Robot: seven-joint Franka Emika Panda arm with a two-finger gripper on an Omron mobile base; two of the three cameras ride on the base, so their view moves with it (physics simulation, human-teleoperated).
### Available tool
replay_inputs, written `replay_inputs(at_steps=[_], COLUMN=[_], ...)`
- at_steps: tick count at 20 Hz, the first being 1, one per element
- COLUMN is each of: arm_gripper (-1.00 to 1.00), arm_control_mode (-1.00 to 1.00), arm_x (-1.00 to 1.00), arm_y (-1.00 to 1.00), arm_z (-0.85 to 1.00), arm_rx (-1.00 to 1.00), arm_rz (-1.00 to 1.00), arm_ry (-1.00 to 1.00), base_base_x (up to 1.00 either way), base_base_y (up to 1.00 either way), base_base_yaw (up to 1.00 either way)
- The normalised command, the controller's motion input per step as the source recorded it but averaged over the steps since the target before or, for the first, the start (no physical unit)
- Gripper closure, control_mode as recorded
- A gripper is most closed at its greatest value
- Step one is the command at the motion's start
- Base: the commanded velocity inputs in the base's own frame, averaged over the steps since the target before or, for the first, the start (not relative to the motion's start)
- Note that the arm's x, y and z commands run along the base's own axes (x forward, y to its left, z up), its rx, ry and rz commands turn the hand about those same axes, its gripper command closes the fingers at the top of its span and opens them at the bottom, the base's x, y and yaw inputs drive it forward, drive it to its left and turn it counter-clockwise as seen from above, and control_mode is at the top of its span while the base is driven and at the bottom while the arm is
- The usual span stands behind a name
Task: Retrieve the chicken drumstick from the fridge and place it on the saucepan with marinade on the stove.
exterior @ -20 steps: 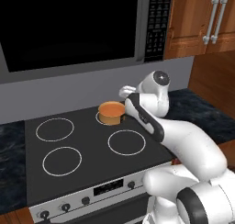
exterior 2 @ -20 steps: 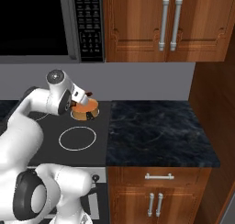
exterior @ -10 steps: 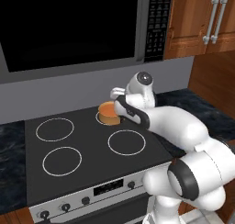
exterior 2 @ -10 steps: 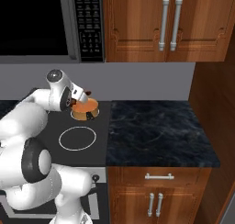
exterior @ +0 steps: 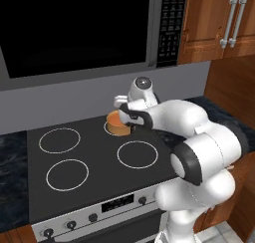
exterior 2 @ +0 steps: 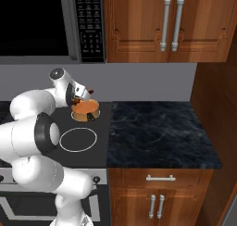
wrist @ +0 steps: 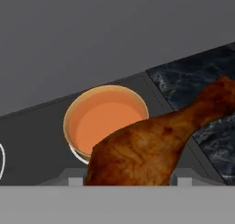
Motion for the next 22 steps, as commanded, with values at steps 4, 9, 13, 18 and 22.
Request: replay_inputs(at_steps=[4, 9, 13, 18, 22], arm_gripper=[1.00, 1.00, 1.00, 1.00, 1.00], arm_control_mode=[-1.00, -1.00, -1.00, -1.00, -1.00], arm_x=[0.48, 0.30, 0.10, 0.02, 0.01], arm_y=[0.00, 0.00, -0.06, -0.04, 0.00], arm_z=[-0.20, -0.31, -0.23, -0.06, 0.00], arm_rx=[-0.07, -0.01, 0.03, 0.10, 0.02], arm_rz=[0.00, 0.00, 0.03, 0.03, 0.00], arm_ry=[0.08, 0.07, 0.01, 0.00, 0.00], base_base_x=[0.00, 0.00, 0.00, 0.00, 0.00], base_base_y=[0.00, 0.00, 0.00, 0.00, 0.00], base_base_yaw=[0.00, 0.00, 0.00, 0.00, 0.00])
